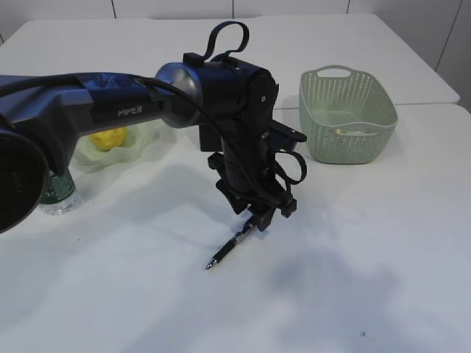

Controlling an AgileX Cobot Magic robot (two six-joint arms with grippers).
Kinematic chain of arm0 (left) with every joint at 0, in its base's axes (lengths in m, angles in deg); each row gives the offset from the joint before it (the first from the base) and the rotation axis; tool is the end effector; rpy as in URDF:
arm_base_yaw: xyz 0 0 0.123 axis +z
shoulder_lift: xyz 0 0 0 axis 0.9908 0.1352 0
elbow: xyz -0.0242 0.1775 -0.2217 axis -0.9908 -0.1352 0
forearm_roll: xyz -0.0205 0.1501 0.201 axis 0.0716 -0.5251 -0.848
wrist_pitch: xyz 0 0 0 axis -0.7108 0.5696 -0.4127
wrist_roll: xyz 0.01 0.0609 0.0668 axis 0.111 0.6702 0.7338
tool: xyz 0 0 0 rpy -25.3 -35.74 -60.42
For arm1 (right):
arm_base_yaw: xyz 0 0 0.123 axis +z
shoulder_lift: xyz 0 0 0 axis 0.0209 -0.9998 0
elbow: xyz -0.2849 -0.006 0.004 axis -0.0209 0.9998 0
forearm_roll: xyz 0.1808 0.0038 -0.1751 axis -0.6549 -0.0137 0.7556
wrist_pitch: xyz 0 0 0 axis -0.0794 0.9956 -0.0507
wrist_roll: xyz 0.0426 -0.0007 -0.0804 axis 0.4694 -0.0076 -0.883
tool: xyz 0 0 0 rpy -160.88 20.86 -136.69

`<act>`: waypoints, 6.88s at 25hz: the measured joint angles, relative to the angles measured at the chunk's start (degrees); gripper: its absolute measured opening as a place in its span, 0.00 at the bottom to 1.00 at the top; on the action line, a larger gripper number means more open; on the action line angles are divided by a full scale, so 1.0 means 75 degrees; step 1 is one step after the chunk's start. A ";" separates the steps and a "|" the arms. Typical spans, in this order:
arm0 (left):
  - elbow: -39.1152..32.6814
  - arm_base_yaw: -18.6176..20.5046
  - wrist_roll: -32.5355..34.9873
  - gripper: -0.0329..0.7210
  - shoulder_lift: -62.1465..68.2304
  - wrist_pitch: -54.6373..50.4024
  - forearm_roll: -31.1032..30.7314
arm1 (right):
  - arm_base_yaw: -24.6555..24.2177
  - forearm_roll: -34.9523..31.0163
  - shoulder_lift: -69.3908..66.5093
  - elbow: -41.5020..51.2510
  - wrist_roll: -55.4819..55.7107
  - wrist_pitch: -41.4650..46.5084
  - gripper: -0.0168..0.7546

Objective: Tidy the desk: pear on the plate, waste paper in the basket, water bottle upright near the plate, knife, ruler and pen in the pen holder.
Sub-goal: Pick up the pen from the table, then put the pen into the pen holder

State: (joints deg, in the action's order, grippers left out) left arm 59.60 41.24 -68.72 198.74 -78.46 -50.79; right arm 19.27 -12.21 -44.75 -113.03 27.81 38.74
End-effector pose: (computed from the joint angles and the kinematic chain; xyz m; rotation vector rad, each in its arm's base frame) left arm 0.3782 -0.3294 0.1327 1.0287 2.8075 -0.0948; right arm 0.0964 0.0463 0.3813 -0.4765 2.0918 0.3039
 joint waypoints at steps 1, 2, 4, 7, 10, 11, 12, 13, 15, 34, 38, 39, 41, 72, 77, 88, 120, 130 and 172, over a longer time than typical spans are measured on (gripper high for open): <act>0.0000 0.0000 0.0017 0.54 0.0000 0.0015 0.0000 | 0.0000 0.0000 0.0000 0.0000 0.0000 0.0000 0.41; 0.0000 0.0000 0.0017 0.54 0.0000 0.0015 0.0000 | 0.0000 0.0000 0.0000 0.0000 0.0000 0.0000 0.41; 0.0000 0.0000 0.0021 0.54 0.0000 0.0025 0.0000 | 0.0000 -0.0003 0.0000 0.0000 0.0000 0.0000 0.41; 0.0000 0.0000 0.0080 0.54 0.0013 0.0074 0.0000 | 0.0000 -0.0003 0.0000 0.0000 0.0000 0.0000 0.41; 0.0000 0.0000 0.0080 0.54 0.0042 0.0093 0.0048 | 0.0000 -0.0003 0.0000 0.0000 0.0000 0.0000 0.41; 0.0000 0.0000 0.0080 0.54 0.0074 0.0098 0.0059 | 0.0000 -0.0003 0.0000 0.0000 0.0000 0.0000 0.41; 0.0000 0.0000 0.0080 0.54 0.0113 0.0098 0.0069 | 0.0000 -0.0003 0.0000 0.0000 0.0000 0.0000 0.41; 0.0000 0.0000 0.0080 0.54 0.0145 0.0112 0.0080 | 0.0000 -0.0003 0.0000 0.0000 0.0000 0.0000 0.41; 0.0000 0.0000 0.0080 0.54 0.0174 0.0136 0.0080 | 0.0000 -0.0003 0.0000 0.0000 0.0000 0.0000 0.41; 0.0005 0.0000 0.0080 0.37 0.0243 0.0267 0.0125 | 0.0000 -0.0003 0.0000 0.0000 0.0000 0.0000 0.41; 0.0005 0.0000 0.0080 0.28 0.0255 0.0358 0.0125 | 0.0000 -0.0003 0.0000 0.0000 0.0000 0.0000 0.41; 0.0005 0.0000 0.0080 0.26 0.0255 0.0378 0.0125 | 0.0000 -0.0003 0.0000 0.0000 0.0000 0.0000 0.41; 0.0005 0.0000 0.0080 0.21 0.0255 0.0402 0.0125 | 0.0000 -0.0003 0.0000 0.0000 0.0000 0.0000 0.41; 0.1697 0.0000 0.0080 0.15 -0.0109 -0.0170 0.0384 | 0.0000 -0.0033 0.0000 0.0000 -0.0016 0.0000 0.41; 0.1716 0.0000 0.0080 0.15 -0.0489 -0.0245 0.0254 | 0.0000 -0.0036 0.0000 0.0000 -0.0027 -0.0045 0.41; 0.1715 0.0000 0.0080 0.15 -0.1334 -0.0409 0.0024 | 0.0000 -0.0036 0.0000 0.0000 -0.0092 -0.0087 0.41; -0.0569 0.0079 0.0231 0.15 -0.2645 0.2140 -0.0343 | 0.0000 -0.0007 0.0000 0.0000 -0.0202 -0.0221 0.41; -0.3063 0.0435 0.0244 0.15 -0.4156 0.3975 -0.0355 | 0.0000 -0.0007 0.0000 0.0000 -0.0202 -0.0221 0.41; -0.5680 0.1507 0.0244 0.15 -0.4656 1.1710 0.0510 | 0.0000 -0.0149 0.0000 0.0000 -0.0235 -0.0168 0.41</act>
State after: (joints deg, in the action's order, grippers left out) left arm 17.00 52.55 -66.89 163.83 9.37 -46.96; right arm 19.27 -13.33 -44.75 -113.03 26.04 37.47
